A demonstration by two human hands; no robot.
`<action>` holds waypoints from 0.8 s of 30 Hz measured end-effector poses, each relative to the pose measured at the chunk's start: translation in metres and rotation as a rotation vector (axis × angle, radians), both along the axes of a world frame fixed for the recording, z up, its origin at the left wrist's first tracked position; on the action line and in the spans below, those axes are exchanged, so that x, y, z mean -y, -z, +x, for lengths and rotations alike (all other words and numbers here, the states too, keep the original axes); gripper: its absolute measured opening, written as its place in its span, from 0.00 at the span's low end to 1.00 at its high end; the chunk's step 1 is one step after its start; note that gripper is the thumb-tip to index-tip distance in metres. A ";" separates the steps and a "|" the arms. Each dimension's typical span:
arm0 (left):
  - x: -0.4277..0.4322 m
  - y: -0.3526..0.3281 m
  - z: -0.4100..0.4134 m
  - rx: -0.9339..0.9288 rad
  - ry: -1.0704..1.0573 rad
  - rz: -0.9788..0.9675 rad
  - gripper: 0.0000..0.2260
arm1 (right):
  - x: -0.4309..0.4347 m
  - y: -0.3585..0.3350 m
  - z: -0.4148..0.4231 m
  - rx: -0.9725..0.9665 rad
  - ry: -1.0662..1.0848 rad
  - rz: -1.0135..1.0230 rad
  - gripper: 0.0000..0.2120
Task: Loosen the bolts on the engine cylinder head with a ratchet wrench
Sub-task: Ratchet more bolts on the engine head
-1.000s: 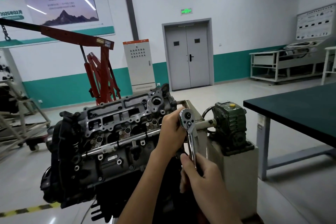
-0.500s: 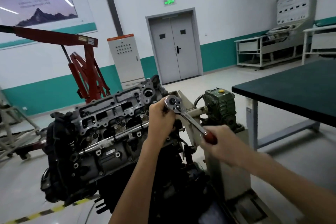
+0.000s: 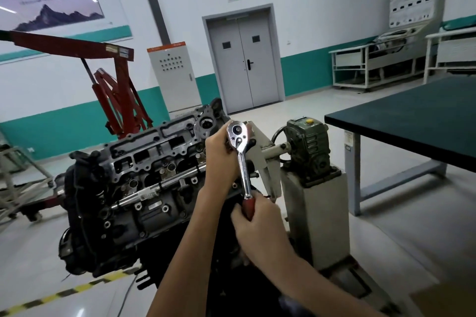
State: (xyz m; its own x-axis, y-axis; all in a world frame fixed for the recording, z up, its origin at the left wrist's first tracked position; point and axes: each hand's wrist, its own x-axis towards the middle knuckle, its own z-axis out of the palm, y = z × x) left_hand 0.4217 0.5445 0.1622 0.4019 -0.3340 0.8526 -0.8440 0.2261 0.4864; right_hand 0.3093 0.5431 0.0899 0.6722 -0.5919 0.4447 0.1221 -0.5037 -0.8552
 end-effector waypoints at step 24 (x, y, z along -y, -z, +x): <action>0.002 0.009 0.000 -0.045 -0.021 -0.008 0.10 | -0.010 0.006 -0.003 0.092 0.071 -0.069 0.12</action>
State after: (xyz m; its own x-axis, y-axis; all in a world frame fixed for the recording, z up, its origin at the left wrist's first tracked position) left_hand 0.4213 0.5421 0.1535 0.4465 -0.3185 0.8362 -0.8259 0.2129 0.5221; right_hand 0.3064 0.5528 0.0834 0.5844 -0.6022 0.5439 0.1606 -0.5712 -0.8049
